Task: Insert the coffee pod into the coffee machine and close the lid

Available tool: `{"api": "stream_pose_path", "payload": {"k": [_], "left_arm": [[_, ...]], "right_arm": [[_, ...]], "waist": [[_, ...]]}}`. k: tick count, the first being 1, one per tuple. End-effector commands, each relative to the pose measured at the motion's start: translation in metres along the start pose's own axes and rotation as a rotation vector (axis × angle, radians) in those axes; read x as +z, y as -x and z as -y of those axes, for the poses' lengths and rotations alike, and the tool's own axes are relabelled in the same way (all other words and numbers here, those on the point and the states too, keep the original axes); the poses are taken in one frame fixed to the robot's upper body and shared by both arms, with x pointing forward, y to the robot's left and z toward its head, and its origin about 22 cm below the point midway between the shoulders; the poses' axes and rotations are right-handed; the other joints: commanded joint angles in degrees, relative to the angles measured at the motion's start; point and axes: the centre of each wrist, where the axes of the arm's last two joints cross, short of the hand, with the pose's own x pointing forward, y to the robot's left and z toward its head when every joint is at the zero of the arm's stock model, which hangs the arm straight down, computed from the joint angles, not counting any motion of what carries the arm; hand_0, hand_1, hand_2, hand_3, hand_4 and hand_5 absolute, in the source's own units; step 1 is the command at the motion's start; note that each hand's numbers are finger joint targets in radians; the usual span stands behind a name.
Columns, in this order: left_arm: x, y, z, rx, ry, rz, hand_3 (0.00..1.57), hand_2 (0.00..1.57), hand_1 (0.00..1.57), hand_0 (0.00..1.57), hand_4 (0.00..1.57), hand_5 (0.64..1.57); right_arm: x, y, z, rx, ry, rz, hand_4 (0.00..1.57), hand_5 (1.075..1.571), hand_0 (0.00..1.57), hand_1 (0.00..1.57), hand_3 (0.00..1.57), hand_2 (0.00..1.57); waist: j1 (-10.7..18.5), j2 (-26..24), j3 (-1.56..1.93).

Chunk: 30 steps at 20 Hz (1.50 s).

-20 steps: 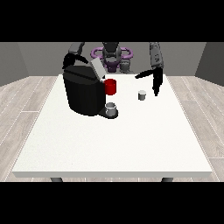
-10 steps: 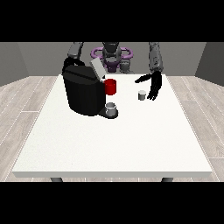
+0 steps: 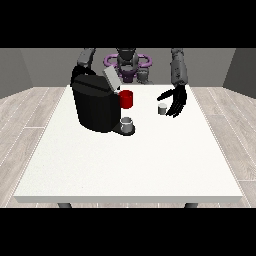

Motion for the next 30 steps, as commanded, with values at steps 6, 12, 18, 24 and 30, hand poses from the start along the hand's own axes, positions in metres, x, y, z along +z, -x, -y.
{"api": "stream_pose_path", "payload": {"k": [6,12,18,24,30], "left_arm": [[-0.015,-0.015,0.008,-0.098,-0.108,0.038,0.62,0.85,0.72,0.72,0.15,1.571],[-0.01,-0.003,0.02,-0.186,-0.082,0.061,0.75,0.97,0.84,0.84,0.38,1.571],[-0.017,-0.007,0.006,-0.274,-0.09,0.043,0.79,1.05,0.97,0.97,0.32,1.571],[-0.023,-0.02,-0.008,-0.273,-0.113,0.179,1.41,1.43,1.32,1.32,0.55,1.571],[-0.041,-0.08,-0.018,-0.26,-0.021,0.258,1.35,1.41,1.39,1.39,0.58,1.571]], "right_arm": [[-0.002,-0.003,-0.002,-0.002,-0.011,0.025,0.52,1.571,0.0,0.0,0.0,0.0],[-0.003,0.009,-0.001,-0.026,0.037,-0.028,0.51,1.571,0.0,0.0,0.0,0.0],[-0.004,-0.001,-0.002,-0.054,0.021,0.008,0.52,1.571,0.0,0.0,0.0,0.0],[-0.012,0.0,0.008,-0.054,0.023,0.024,0.4,1.571,0.0,0.0,0.0,0.0],[-0.004,0.023,0.002,-0.056,0.044,-0.082,0.44,1.571,0.0,0.0,0.0,0.0]], "waist": [[-1.83,1.04,0.0],[1.01,-0.09,0.02],[-1.3,1.11,0.02],[-0.09,2.36,0.01],[0.1,-3.36,0.05]]}}
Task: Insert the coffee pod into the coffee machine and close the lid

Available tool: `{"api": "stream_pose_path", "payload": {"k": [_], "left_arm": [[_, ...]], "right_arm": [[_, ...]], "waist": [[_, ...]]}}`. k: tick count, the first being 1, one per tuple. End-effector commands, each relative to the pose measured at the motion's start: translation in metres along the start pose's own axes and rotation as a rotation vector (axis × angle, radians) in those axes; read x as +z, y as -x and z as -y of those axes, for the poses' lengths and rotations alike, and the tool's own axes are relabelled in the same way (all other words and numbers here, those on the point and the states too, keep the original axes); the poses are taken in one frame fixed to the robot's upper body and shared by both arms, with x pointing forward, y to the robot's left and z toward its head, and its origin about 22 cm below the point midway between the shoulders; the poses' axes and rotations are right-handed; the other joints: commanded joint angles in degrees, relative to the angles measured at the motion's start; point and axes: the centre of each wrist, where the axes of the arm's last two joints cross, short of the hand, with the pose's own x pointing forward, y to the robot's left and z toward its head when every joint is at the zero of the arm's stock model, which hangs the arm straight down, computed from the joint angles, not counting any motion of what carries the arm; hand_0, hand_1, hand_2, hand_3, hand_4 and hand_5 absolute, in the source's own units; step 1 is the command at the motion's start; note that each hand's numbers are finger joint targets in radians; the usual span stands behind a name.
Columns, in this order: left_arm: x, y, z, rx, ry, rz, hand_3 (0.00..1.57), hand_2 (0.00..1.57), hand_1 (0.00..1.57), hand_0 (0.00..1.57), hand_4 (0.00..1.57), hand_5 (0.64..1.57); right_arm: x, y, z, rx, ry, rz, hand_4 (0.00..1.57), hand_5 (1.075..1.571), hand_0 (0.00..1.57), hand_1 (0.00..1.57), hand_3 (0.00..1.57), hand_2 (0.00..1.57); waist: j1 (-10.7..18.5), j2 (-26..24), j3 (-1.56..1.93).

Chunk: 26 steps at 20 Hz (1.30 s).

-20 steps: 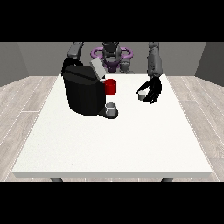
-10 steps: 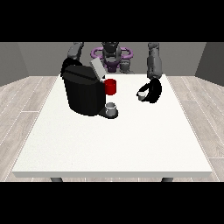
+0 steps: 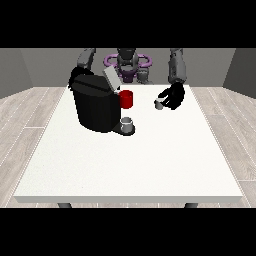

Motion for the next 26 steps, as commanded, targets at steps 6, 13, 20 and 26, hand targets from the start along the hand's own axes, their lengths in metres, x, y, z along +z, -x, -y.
{"api": "stream_pose_path", "payload": {"k": [6,13,20,26], "left_arm": [[-0.029,-0.054,-0.038,-0.006,0.047,0.128,1.29,1.33,1.26,1.26,0.54,1.571],[-0.038,-0.07,-0.076,0.006,-0.008,0.157,1.29,1.32,1.23,1.23,0.57,1.571],[-0.048,-0.1,-0.113,-0.006,-0.04,0.161,1.23,1.22,1.07,1.07,0.52,1.571],[-0.055,-0.116,-0.133,0.018,-0.124,0.137,1.2,1.26,1.24,1.24,0.48,1.571]], "right_arm": [[0.008,0.031,0.002,-0.002,-0.012,-0.06,0.47,1.571,0.0,0.0,0.0,0.0],[-0.006,0.017,0.004,-0.014,-0.035,-0.004,0.5,1.571,0.0,0.0,0.0,0.0],[-0.006,0.011,0.002,-0.018,-0.074,0.003,0.5,1.571,0.0,0.0,0.0,0.0],[-0.008,-0.018,-0.04,0.028,-0.104,0.057,0.49,1.571,0.0,0.0,0.0,0.0]], "waist": [[0.72,-3.66,0.01],[-0.39,-1.5,0.0],[-3.03,-3.05,0.01],[-6.15,0.41,-0.02]]}}
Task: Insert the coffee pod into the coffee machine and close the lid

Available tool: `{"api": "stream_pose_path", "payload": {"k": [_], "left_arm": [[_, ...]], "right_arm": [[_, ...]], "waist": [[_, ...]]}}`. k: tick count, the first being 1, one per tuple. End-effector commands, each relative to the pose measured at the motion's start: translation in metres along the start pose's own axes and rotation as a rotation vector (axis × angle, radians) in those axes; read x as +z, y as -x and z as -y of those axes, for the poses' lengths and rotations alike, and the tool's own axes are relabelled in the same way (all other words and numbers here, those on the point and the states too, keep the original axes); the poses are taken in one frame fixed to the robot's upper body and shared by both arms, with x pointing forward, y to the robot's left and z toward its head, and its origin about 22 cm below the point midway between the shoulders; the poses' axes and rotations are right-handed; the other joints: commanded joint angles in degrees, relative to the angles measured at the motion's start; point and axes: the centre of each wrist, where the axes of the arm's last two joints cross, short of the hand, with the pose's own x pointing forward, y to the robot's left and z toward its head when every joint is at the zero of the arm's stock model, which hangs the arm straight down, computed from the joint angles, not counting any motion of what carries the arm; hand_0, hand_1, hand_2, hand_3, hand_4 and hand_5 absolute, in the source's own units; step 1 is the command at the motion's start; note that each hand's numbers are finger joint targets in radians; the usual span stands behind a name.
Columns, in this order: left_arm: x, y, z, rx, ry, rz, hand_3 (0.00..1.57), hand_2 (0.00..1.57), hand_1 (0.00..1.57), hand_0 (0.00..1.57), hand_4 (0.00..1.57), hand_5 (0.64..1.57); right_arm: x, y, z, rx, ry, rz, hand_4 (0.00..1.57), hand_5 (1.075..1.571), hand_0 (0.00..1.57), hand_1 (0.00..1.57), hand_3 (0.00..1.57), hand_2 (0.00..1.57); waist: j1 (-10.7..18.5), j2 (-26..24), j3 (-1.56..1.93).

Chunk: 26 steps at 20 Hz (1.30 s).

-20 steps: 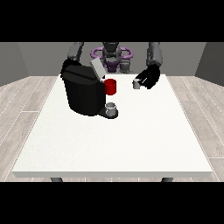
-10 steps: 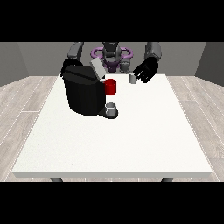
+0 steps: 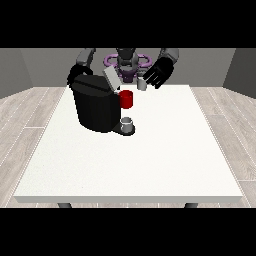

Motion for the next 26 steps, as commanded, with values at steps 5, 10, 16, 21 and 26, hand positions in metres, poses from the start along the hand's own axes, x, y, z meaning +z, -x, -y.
{"api": "stream_pose_path", "payload": {"k": [5,10,16,21,26], "left_arm": [[-0.006,-0.011,-0.031,0.002,-0.066,0.012,1.28,1.34,1.28,1.28,0.52,1.571],[-0.015,-0.04,-0.061,-0.019,-0.086,0.028,1.24,1.3,1.26,1.26,0.49,1.571],[-0.012,-0.021,-0.042,-0.027,-0.062,0.021,1.22,1.32,1.29,1.29,0.5,1.571],[-0.017,-0.035,-0.013,-0.025,-0.033,0.05,1.22,1.3,1.27,1.27,0.51,1.571],[-0.02,-0.037,-0.008,-0.026,-0.004,0.026,1.18,1.25,1.18,1.18,0.5,1.571]], "right_arm": [[0.002,-0.016,-0.009,0.032,-0.013,0.056,0.51,1.571,0.0,0.0,0.0,0.0],[-0.016,-0.027,0.01,0.018,0.001,0.079,0.52,1.571,0.0,0.0,0.0,0.0],[-0.016,-0.046,0.004,0.032,-0.005,0.085,0.52,1.571,0.0,0.0,0.0,0.0],[-0.018,-0.03,0.035,0.014,0.03,0.062,0.54,1.571,0.0,0.0,0.0,0.0],[-0.004,-0.02,0.012,0.002,0.03,0.055,0.51,1.571,0.0,0.0,0.0,0.0]], "waist": [[-3.95,2.72,-0.01],[-4.03,4.75,0.01],[-4.61,5.13,-0.02],[-2.68,4.86,0.01],[-3.74,3.66,0.0]]}}
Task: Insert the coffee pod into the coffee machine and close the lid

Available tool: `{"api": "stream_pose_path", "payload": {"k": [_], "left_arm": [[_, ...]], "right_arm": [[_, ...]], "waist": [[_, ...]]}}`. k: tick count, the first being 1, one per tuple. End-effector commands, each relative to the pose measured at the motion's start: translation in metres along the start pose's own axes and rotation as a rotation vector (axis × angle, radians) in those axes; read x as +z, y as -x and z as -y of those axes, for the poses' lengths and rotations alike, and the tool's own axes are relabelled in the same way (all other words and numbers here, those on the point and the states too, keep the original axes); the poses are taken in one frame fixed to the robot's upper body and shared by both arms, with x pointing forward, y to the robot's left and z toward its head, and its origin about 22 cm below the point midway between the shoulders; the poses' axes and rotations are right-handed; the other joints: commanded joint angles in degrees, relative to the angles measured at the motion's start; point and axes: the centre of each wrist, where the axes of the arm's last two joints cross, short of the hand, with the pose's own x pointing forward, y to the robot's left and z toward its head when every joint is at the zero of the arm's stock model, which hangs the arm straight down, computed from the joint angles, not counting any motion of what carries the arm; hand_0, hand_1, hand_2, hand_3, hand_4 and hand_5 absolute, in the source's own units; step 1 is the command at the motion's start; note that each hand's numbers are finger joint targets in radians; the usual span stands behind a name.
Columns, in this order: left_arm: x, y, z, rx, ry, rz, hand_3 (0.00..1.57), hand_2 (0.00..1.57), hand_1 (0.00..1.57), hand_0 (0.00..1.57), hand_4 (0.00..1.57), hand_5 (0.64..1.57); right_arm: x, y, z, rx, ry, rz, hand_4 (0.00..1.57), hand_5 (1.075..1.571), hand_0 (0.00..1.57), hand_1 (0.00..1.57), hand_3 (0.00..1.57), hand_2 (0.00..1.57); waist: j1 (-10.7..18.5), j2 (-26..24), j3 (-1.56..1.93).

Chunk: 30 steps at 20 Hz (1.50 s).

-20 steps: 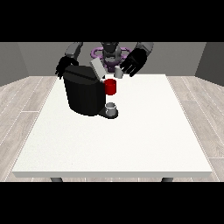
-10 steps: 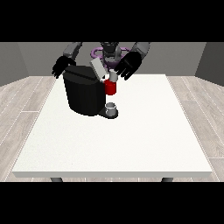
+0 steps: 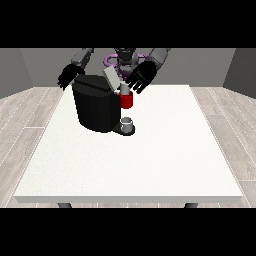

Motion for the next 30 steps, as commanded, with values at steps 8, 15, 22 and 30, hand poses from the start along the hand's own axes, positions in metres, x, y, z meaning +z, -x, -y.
{"api": "stream_pose_path", "payload": {"k": [8,15,22,30], "left_arm": [[-0.001,0.0,-0.013,-0.026,0.002,-0.005,1.2,1.27,1.19,1.19,0.51,1.571],[-0.003,-0.002,-0.017,-0.014,0.0,-0.008,1.2,1.28,1.24,1.24,0.49,1.571],[0.0,0.007,-0.003,-0.009,0.02,0.0,1.12,1.24,1.21,1.21,0.46,1.571],[-0.003,-0.003,-0.003,-0.054,-0.004,0.006,0.96,1.13,1.09,1.09,0.4,1.571]], "right_arm": [[0.002,0.003,0.009,-0.002,0.01,0.003,0.48,1.571,0.0,0.0,0.0,0.0],[-0.005,-0.012,-0.014,-0.025,0.03,0.064,0.44,1.571,0.0,0.0,0.0,0.0],[0.002,0.0,-0.001,-0.017,0.008,0.031,0.43,1.571,0.0,0.0,0.0,0.0],[-0.005,-0.007,0.001,0.001,0.022,0.041,0.4,1.571,0.0,0.0,0.0,0.0]], "waist": [[0.43,0.95,0.01],[-0.2,3.49,-0.01],[-0.45,2.62,-0.01],[-0.17,2.4,-0.01]]}}
